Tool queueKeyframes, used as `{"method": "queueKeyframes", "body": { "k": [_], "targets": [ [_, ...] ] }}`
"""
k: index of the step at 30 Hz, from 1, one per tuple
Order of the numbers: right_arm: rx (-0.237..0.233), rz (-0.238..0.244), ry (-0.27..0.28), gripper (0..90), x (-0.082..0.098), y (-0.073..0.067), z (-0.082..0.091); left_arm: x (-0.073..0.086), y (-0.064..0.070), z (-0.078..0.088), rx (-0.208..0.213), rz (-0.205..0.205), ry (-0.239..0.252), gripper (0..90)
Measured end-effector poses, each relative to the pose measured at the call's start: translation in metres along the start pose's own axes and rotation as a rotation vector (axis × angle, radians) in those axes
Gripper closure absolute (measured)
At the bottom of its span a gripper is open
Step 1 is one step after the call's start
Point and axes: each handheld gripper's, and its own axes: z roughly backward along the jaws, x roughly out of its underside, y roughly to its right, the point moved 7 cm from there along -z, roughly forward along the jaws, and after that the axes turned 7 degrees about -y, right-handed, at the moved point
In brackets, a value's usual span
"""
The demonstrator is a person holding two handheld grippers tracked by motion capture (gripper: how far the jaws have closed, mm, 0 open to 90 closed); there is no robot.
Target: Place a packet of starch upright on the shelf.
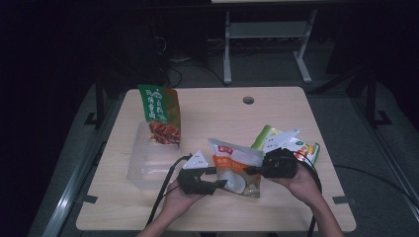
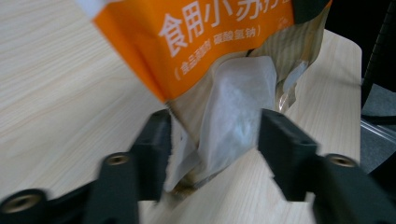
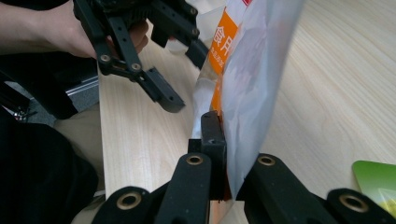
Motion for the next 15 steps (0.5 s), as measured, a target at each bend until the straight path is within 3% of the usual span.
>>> {"method": "queueKeyframes", "body": {
  "k": [4, 7, 10, 15],
  "targets": [
    [-0.008, -0.001, 0.006, 88.8, 0.001, 0.004, -0.001, -0.002, -0.002, -0.006, 0.008, -0.002, -0.022, 66.9],
    [-0.011, -0.013, 0.014, 88.5, 0.002, 0.007, -0.001, -0.003, -0.006, -0.008, 0.015, 0.026, -0.008, 79.8],
    [-0.01, -0.021, 0.018, 88.1, 0.002, 0.011, -0.001, -0.004, -0.007, -0.007, 0.011, 0.026, -0.001, 86.1],
    [0.015, -0.044, 0.013, 86.3, 0.001, 0.016, -0.004, -0.004, -0.005, -0.007, -0.011, 0.012, -0.003, 88.9]
  ]
}}
